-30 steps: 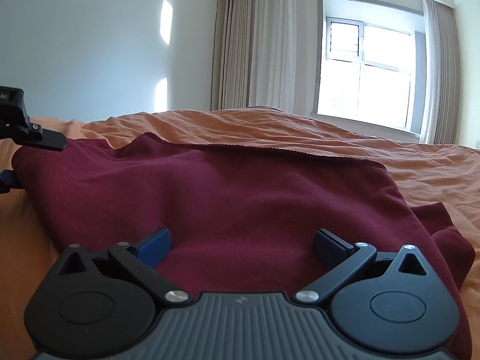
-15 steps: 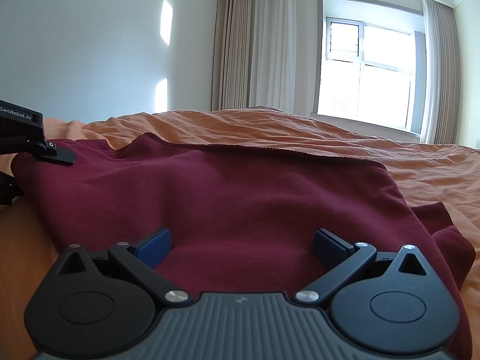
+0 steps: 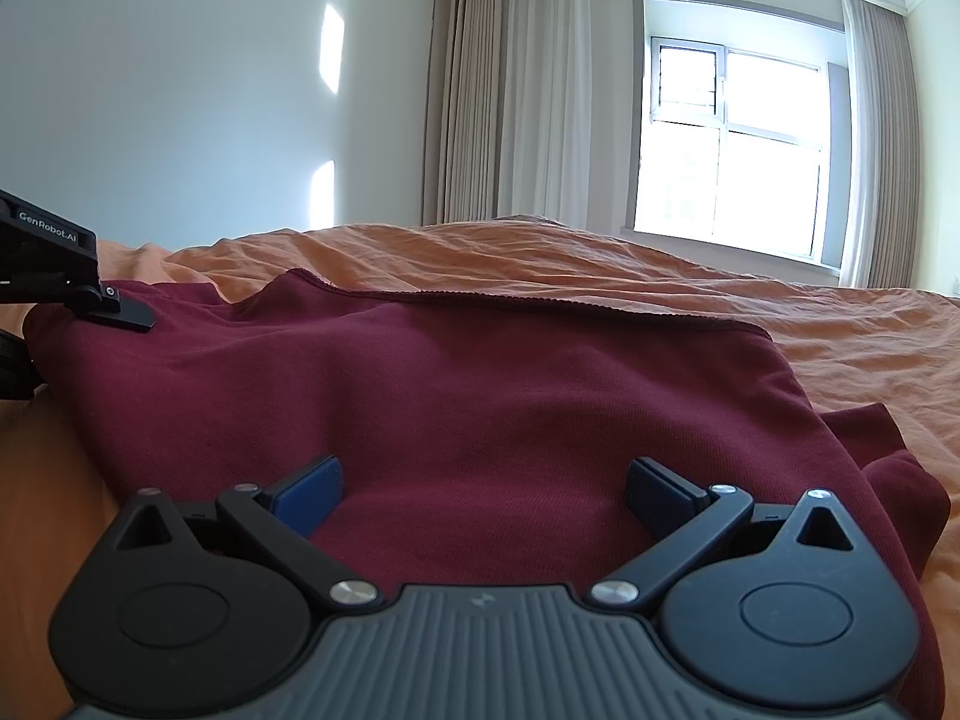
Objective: Fold small clothes
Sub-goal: 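Grasp one end of the folded maroon sweater with the left gripper, then lift the held end over the sweater's middle and open the left gripper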
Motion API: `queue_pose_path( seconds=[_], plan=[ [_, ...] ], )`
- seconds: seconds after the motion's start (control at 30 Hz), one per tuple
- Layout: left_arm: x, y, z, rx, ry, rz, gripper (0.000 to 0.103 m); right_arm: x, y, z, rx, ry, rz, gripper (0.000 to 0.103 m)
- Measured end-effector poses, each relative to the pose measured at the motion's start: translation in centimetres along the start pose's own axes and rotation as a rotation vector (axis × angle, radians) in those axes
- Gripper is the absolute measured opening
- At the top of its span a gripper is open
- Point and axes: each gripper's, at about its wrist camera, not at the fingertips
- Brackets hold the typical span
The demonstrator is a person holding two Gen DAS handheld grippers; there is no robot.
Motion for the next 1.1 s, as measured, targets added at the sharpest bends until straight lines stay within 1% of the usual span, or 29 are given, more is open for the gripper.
queue_pose_path(
  seconds=[0.07, 0.2, 0.23, 0.27, 0.33, 0.43, 0.57, 0.67, 0.77, 0.83, 0.9, 1.0, 1.1],
  plan=[
    [-0.5, 0.1, 0.1, -0.007, -0.019, 0.009, 0.029, 0.0, 0.0, 0.0, 0.000, -0.002, 0.000, 0.103],
    [-1.5, 0.3, 0.5, -0.017, -0.071, 0.021, 0.020, 0.0, -0.1, 0.3, 0.011, -0.008, -0.001, 0.103],
    [-1.8, 0.4, 0.6, -0.019, -0.084, 0.017, 0.015, 0.0, -0.1, 0.5, 0.018, -0.010, -0.001, 0.103],
    [-2.1, 0.5, 0.7, -0.019, -0.099, 0.006, 0.013, 0.0, -0.1, 0.7, 0.022, -0.013, -0.001, 0.103],
    [-3.2, 0.6, 0.9, -0.028, -0.138, -0.003, 0.013, -0.1, 0.0, 1.0, 0.025, -0.021, -0.005, 0.103],
    [-5.5, 1.1, 1.2, -0.046, -0.219, -0.044, 0.013, -0.2, 0.5, 1.3, 0.018, -0.032, -0.028, 0.103],
    [-9.6, 1.8, 1.1, -0.053, -0.382, -0.118, 0.012, -0.6, 2.2, 1.1, -0.012, -0.020, -0.056, 0.103],
    [-13.1, 2.1, 0.2, -0.021, -0.515, -0.198, 0.012, -1.3, 4.5, 0.3, -0.034, 0.005, -0.093, 0.103],
    [-16.7, 2.3, -1.5, 0.014, -0.627, -0.309, 0.012, -2.7, 6.8, -1.0, -0.021, 0.014, -0.147, 0.103],
    [-18.9, 2.3, -3.2, 0.045, -0.686, -0.364, 0.012, -4.2, 8.1, -1.6, 0.007, -0.039, -0.162, 0.103],
    [-20.4, 2.0, -5.1, 0.093, -0.726, -0.409, 0.012, -5.9, 9.6, -2.4, 0.022, -0.112, -0.168, 0.103],
    [-21.9, 1.1, -8.7, 0.176, -0.778, -0.448, 0.012, -7.7, 11.3, -3.8, 0.037, -0.174, -0.186, 0.103],
    [-22.5, -0.2, -12.2, 0.249, -0.816, -0.445, 0.012, -8.3, 12.2, -4.9, 0.063, -0.177, -0.213, 0.103]
  ],
)
Point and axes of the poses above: each gripper's, at about its wrist camera, not at the fingertips, and y roughly against the way its jaws point, x to its left, z to its top, and after that the axes turned 4 degrees about x, right-handed
